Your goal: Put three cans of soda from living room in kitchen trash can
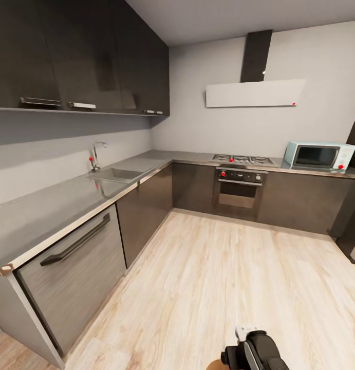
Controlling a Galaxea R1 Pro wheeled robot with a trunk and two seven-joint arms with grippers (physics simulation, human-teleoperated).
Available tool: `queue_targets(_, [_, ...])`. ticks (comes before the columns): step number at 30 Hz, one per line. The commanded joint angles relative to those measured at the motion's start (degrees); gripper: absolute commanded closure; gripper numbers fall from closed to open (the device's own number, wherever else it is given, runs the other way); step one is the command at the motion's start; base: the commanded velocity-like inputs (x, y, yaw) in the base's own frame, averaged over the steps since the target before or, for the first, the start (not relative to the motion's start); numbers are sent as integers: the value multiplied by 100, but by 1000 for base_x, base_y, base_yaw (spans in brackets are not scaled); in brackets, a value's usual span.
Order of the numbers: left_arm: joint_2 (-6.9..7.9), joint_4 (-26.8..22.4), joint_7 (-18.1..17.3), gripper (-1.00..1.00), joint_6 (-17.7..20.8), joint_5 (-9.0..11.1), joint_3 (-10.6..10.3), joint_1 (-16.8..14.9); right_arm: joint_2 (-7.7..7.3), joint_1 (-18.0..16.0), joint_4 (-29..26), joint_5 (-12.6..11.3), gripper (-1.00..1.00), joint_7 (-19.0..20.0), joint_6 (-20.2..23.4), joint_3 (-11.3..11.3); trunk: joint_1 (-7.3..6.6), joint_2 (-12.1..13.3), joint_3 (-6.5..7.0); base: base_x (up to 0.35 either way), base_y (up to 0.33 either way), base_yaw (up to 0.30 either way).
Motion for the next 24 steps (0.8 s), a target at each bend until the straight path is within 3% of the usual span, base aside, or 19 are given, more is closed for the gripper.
queue_targets(1, [0, -92, -2, -100, 11, 2, 2, -1, -20, -40, 109, -1, -100, -1, -56, -1, 0, 0, 0, 26, 16, 0])
queue_targets(3, [1, -380, -5, -100, 120, 6, 5, -8, -70, -145, 365, 1, -100, -3, -233, -3, 0, 0, 0, 15, 9, 0])
queue_targets(10, [1, -1685, -15, -100, 1082, 10, 12, -77, -164, -462, 764, 2, -100, -10, -452, -5, 0, 0, 0, 4, 3, 0])
queue_targets(12, [1, -2258, -21, -100, 1516, 13, 14, -82, -194, -554, 873, 1, -100, -11, -473, -8, 0, 0, 0, 1, 0, 0])
queue_targets(14, [1, -3190, -98, -100, 2228, 15, 15, -85, -220, -637, 972, -3, -100, -11, -486, -9, 0, 0, 0, 0, 0, 0])
queue_targets(18, [1, -4263, -316, -100, 3099, 28, 20, -88, -233, -672, 1012, -8, -100, -12, -491, -6, 0, 0, 0, 0, 0, 0])
queue_targets(20, [1, -5234, -579, -100, 3794, 45, 28, -118, -241, -686, 1040, -10, -100, -12, -494, -5, 0, 0, 0, 0, 0, 0])
queue_targets(24, [9, -5924, -762, -100, 4355, 192, 37, -414, -245, -693, 1163, -11, -100, -11, -561, -7, 0, 0, 0, 0, 0, 0])
